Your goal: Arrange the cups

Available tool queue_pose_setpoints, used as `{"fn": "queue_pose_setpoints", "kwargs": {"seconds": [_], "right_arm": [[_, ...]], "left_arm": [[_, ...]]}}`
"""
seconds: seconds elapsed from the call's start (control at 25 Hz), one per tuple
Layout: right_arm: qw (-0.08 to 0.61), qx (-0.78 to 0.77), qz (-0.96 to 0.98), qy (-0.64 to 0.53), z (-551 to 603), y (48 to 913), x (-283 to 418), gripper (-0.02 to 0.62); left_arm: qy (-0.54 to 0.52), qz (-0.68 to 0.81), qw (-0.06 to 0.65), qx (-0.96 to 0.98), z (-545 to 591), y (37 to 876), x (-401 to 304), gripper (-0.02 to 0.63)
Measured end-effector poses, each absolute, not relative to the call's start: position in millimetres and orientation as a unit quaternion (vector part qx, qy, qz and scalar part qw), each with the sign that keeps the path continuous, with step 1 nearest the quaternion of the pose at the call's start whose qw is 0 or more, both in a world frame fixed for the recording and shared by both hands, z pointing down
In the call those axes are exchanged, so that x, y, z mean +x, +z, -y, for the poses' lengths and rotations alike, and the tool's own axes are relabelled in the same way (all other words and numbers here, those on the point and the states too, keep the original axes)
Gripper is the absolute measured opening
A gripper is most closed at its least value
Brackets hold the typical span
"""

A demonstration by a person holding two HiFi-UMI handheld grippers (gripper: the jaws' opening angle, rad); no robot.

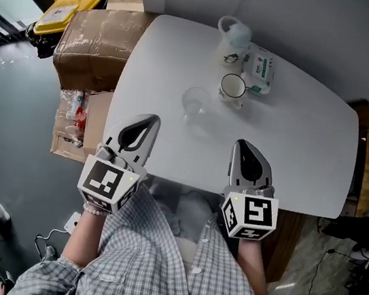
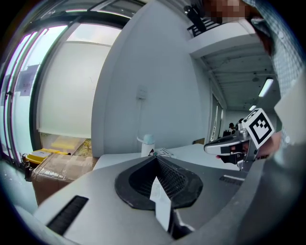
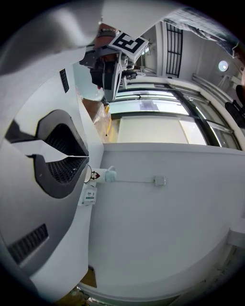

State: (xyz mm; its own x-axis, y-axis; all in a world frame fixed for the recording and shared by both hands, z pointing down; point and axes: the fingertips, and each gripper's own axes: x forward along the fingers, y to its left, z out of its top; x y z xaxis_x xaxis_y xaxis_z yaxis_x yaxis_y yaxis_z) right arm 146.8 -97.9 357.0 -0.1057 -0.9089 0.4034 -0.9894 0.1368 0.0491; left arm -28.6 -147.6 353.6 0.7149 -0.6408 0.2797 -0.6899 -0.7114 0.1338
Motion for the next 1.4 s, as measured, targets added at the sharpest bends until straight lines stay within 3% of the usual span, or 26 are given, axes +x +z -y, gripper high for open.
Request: {"fn": "queue_pose_setpoints", "kwargs": {"seconds": [0.72,1.04,1.4], "right_arm": [[0.296,0.589,0.743,0.114,167,437,202,0.025],[0.328,0.556,0.755,0.118,192,472,210,0.089],[0.356,0.528,0.760,0.131,209,502,208,0.097]], "left_arm": [[0.127,0.428,0.151,0.882,163,380,-14,0.008],[0.142,0.450,0.165,0.866,163,391,-13,0.008],[0.149,0.462,0.170,0.858,160,399,-10,0.008]]}}
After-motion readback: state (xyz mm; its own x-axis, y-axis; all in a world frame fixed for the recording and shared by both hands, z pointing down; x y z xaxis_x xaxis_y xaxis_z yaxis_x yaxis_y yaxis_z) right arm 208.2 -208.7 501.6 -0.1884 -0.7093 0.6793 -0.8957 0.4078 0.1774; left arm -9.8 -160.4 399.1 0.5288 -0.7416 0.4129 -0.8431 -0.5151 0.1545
